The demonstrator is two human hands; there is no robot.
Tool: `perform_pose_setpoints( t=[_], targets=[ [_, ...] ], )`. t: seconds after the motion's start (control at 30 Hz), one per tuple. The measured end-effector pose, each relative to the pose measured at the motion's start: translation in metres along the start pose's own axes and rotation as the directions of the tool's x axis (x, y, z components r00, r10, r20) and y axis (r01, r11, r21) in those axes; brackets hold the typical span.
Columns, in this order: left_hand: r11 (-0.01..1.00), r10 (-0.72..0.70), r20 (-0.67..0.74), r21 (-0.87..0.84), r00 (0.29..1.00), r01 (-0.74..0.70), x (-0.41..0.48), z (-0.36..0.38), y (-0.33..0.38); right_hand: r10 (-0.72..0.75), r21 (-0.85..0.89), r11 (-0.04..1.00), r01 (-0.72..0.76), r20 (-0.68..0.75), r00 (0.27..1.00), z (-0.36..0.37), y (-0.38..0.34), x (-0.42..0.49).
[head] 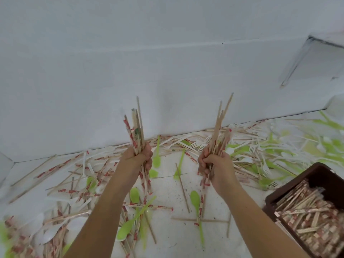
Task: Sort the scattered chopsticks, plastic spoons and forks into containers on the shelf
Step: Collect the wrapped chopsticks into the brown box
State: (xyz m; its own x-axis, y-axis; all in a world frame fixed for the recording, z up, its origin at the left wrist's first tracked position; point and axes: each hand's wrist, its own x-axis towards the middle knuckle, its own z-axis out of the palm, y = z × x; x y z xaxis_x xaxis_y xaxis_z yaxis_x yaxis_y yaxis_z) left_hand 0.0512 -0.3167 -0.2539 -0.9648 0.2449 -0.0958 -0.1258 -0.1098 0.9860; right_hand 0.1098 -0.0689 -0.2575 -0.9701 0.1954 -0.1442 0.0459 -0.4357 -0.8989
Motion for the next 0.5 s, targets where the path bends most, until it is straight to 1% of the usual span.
perform_pose_setpoints(
  t=[0.07,0.1,0.13,0.17,0.23,0.3,0.33,0.37,0.43,0.5],
  targets=[
    [0.988,0.133,-0.081,0.094,0.988,-0.125,-0.022,0.015,0.005,-0.086,0.088,0.993,0.078,0.083,0.993,0.011,0.009,-0.015],
    [0.978,0.174,-0.12,0.133,0.977,-0.158,-0.033,0.021,0.003,-0.123,0.109,0.988,0.109,0.128,0.984,0.014,0.018,-0.023],
    [0.975,0.188,-0.149,0.15,0.971,-0.166,-0.043,0.026,-0.003,-0.149,0.118,0.984,0.131,0.163,0.975,0.014,0.029,-0.03],
    [0.977,0.174,-0.163,0.154,0.971,-0.15,-0.053,0.029,-0.013,-0.146,0.091,0.987,0.132,0.174,0.974,0.013,0.043,-0.038],
    [0.978,0.133,-0.12,0.178,0.984,-0.111,-0.071,0.032,-0.039,-0.106,-0.092,0.989,0.119,0.135,0.985,0.005,0.072,-0.052],
    [0.961,0.087,-0.066,0.269,0.994,-0.066,-0.087,0.033,-0.065,-0.066,-0.327,0.939,0.106,0.132,0.989,-0.005,0.097,-0.065],
    [0.95,0.059,-0.061,0.31,0.996,-0.037,-0.094,0.032,-0.077,-0.04,-0.4,0.912,0.09,0.133,0.99,-0.009,0.107,-0.07],
    [0.94,0.03,-0.059,0.342,0.998,-0.008,-0.099,0.031,-0.087,-0.012,-0.436,0.898,0.058,0.109,0.994,-0.015,0.115,-0.074],
    [0.93,-0.005,-0.047,0.366,0.999,0.022,-0.108,0.03,-0.101,0.031,-0.441,0.897,0.0,0.062,0.998,-0.025,0.12,-0.083],
    [0.931,0.019,-0.042,0.364,0.999,-0.003,-0.112,0.031,-0.107,0.015,-0.462,0.886,0.03,0.093,0.996,-0.03,0.118,-0.089]
  ],
)
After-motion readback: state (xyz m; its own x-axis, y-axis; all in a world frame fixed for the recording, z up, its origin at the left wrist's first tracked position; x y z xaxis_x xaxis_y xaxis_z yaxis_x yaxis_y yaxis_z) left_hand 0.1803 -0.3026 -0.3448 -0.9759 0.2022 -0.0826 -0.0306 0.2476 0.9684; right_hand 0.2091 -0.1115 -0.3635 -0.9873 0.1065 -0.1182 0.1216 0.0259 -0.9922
